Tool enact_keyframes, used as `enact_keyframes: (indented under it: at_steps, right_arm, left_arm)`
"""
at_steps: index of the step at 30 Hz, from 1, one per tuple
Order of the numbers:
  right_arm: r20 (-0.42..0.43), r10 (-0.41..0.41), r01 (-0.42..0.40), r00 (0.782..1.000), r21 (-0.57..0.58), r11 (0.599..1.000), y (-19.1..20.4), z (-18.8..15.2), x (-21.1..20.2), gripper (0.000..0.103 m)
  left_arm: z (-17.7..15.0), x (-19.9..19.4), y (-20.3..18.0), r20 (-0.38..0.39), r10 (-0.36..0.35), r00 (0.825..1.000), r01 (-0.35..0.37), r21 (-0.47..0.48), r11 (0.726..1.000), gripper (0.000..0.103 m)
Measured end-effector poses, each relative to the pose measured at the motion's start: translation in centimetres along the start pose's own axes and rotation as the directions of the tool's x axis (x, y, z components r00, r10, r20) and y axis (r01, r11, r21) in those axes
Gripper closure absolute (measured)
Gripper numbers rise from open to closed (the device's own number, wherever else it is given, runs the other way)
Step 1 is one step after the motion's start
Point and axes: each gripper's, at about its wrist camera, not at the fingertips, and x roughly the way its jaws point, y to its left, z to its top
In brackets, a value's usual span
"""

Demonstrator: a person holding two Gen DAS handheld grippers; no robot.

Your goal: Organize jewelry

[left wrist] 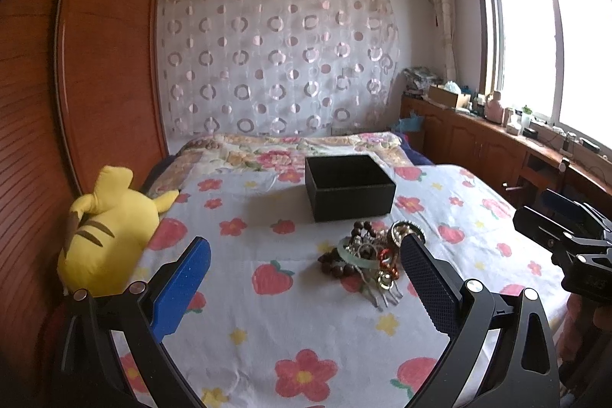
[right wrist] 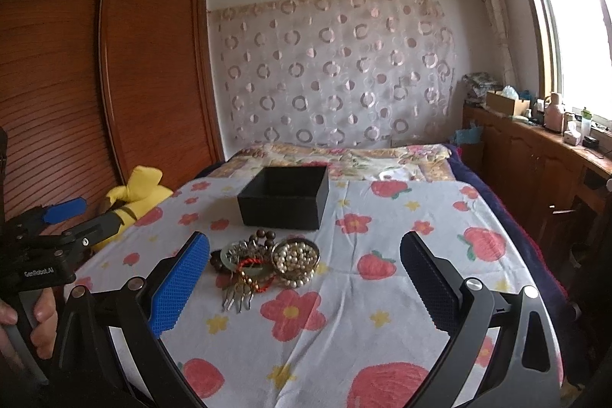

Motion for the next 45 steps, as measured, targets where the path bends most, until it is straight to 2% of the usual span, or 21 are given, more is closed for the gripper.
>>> enact_keyframes:
  at_steps: [11, 15, 23, 32, 36, 41, 45]
  right_arm:
    - [-0.084, 0.032, -0.035, 0.996, -0.032, 0.999, -1.2, -1.2, 3.3, 0.002]
    - [-0.133, 0.067, -0.075, 0.989, -0.052, 0.996, -1.3, -1.5, 5.3, 0.004]
    - [-0.298, 0.111, -0.146, 0.948, -0.101, 0.984, -0.9, -1.4, 11.7, 0.016]
    - [-0.448, 0.161, -0.230, 0.879, -0.105, 0.967, -0.2, -1.7, 17.3, 0.018]
    - [-0.474, 0.153, -0.235, 0.867, -0.118, 0.965, 0.2, -1.7, 18.3, 0.023]
    - [-0.493, 0.160, -0.253, 0.855, -0.128, 0.959, 0.5, -1.6, 18.8, 0.040]
    - [-0.487, 0.147, -0.257, 0.861, -0.167, 0.952, 0.5, -1.8, 18.2, 0.040]
  left_arm:
    - [-1.6, 3.1, 1.4, -0.088, -0.023, 0.996, 0.021, -0.018, 1.000, 0.007]
    - [-2.1, 4.3, 1.9, -0.125, -0.040, 0.991, 0.037, -0.026, 0.999, 0.007]
    - [-3.2, 6.4, 2.3, -0.186, -0.091, 0.978, 0.087, -0.028, 0.996, 0.007]
    - [-3.8, 7.7, 2.3, -0.225, -0.146, 0.963, 0.139, -0.048, 0.989, 0.007]
    - [-3.9, 7.9, 2.5, -0.232, -0.159, 0.960, 0.148, -0.064, 0.987, 0.007]
    - [-4.1, 8.3, 2.4, -0.244, -0.174, 0.954, 0.160, -0.076, 0.984, 0.007]
    - [-4.2, 8.8, 2.3, -0.255, -0.180, 0.950, 0.166, -0.076, 0.983, 0.007]
